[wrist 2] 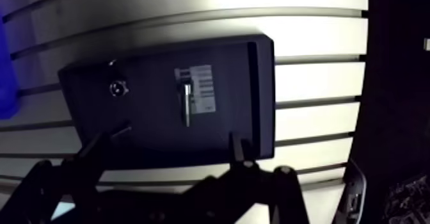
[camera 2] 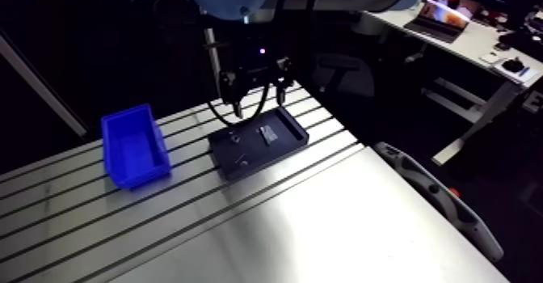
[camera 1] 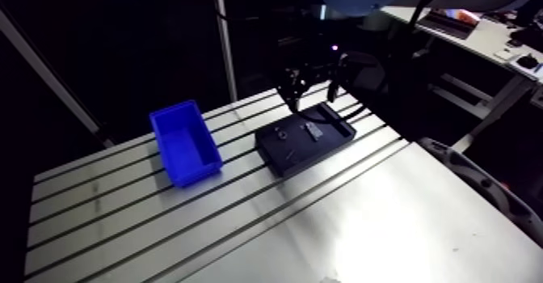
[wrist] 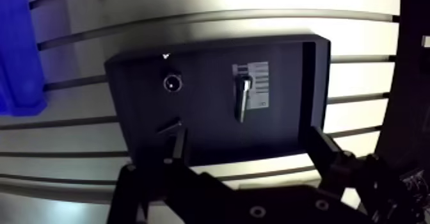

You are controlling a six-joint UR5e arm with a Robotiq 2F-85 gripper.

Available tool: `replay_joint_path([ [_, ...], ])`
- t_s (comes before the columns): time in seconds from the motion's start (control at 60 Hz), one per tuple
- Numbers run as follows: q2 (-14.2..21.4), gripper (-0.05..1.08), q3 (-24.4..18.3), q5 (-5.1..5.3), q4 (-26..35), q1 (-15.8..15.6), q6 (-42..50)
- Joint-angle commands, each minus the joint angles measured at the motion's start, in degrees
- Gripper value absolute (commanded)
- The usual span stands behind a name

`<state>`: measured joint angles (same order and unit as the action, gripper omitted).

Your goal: Pick up the M10 bolt from the tray and put it into the blue bin.

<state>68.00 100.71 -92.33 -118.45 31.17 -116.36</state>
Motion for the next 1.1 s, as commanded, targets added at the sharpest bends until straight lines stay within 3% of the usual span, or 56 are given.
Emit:
replay_joint_path([
  [0.017, -1.2, 0.01, 1.4, 0.0, -2.3, 0.9, -0.6],
  [0.483, -2.6, 0.01, 4.4, 0.09, -7.0, 1.2, -0.7],
  [0.9, -4.0, 0.01, 4.9, 0.01, -7.2, 1.2, -0.5],
  [1.1, -4.0, 0.15, 4.8, 0.09, -7.2, 1.2, -0.4],
])
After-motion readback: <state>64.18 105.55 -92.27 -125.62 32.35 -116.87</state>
